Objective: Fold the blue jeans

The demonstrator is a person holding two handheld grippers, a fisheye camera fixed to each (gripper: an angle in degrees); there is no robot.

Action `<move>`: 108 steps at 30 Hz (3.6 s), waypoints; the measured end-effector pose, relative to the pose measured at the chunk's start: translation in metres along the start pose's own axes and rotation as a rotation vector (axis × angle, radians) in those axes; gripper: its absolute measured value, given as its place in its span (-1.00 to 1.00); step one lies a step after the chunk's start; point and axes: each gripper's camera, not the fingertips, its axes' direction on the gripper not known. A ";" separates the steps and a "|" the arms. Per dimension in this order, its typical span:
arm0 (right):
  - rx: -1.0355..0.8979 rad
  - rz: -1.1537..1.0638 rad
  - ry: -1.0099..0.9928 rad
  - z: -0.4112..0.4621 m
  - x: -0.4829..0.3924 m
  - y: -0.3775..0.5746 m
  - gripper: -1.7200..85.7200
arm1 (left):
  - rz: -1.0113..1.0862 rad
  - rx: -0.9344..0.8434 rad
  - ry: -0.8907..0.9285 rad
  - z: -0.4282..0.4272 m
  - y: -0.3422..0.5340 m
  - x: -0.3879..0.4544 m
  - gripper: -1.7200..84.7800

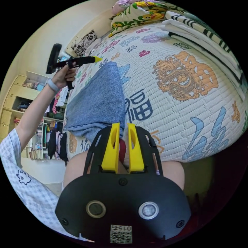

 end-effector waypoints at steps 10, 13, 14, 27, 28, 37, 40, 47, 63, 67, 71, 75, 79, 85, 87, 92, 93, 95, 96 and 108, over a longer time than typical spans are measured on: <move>-0.040 -0.001 -0.148 -0.011 0.013 -0.005 -0.79 | -0.068 -0.141 0.210 0.044 -0.038 -0.038 -0.83; -0.053 -0.035 -0.156 -0.014 0.014 -0.006 -0.82 | -0.074 -0.144 0.208 0.046 -0.045 -0.043 -0.92; -0.064 -0.040 -0.163 -0.015 0.016 -0.006 -0.85 | -0.068 -0.125 0.214 0.045 -0.045 -0.046 -0.93; 0.244 -0.015 -0.075 -0.110 0.026 -0.005 -0.98 | 0.004 0.211 0.377 -0.012 -0.073 -0.056 -0.96; 0.266 -0.017 -0.058 -0.119 0.025 -0.005 -0.98 | 0.021 0.260 0.392 -0.018 -0.077 -0.055 -0.96; 0.300 -0.350 0.071 -0.135 -0.087 -0.006 -0.98 | -0.018 0.409 0.466 -0.054 -0.002 -0.114 -0.96; 0.239 -0.463 -0.070 -0.096 -0.137 -0.006 -0.98 | -0.140 0.438 0.472 -0.057 0.062 -0.149 -0.97; -0.180 -0.576 -0.198 0.057 -0.227 -0.010 -0.98 | -0.475 0.542 0.434 -0.033 0.201 -0.201 -0.98; -0.587 -0.671 -0.201 0.154 -0.290 -0.035 -0.94 | -0.641 0.556 0.280 -0.017 0.285 -0.181 -0.97; -0.520 -0.711 -0.402 0.121 -0.299 -0.034 -0.94 | -0.674 0.727 0.244 -0.039 0.312 -0.150 -0.97; -0.208 -0.685 -0.099 0.079 -0.290 -0.045 -0.96 | -0.521 0.720 0.182 -0.058 0.308 -0.098 -0.95; -0.179 -0.593 0.109 0.097 -0.280 -0.061 -0.97 | -0.431 0.606 -0.021 -0.042 0.294 -0.063 -0.95; -0.258 -0.675 0.198 0.134 -0.295 -0.049 -0.97 | -0.487 0.499 -0.109 -0.014 0.288 -0.067 -0.96; -0.293 -0.684 0.225 0.156 -0.308 -0.049 -0.98 | -0.429 0.330 -0.273 0.025 0.287 -0.053 -0.96; -0.322 -0.670 0.193 0.154 -0.313 -0.055 -0.98 | -0.448 0.336 -0.279 0.025 0.291 -0.047 -0.96; -0.160 -0.625 0.091 0.122 -0.327 -0.072 -0.97 | -0.543 0.519 -0.129 0.003 0.334 -0.009 -0.83; -0.130 -0.642 0.085 0.120 -0.338 -0.081 -0.97 | -0.554 0.531 -0.117 0.004 0.339 -0.002 -0.83; -0.153 -0.697 0.086 0.128 -0.361 -0.097 -0.97 | -0.593 0.518 -0.130 0.016 0.355 0.019 -0.81; -0.174 -0.737 0.100 0.138 -0.379 -0.106 -0.98 | -0.607 0.504 -0.137 0.020 0.359 0.023 -0.81; -0.307 -0.820 0.531 0.257 -0.427 -0.154 -0.98 | -0.718 0.441 -0.169 0.074 0.387 0.043 -0.77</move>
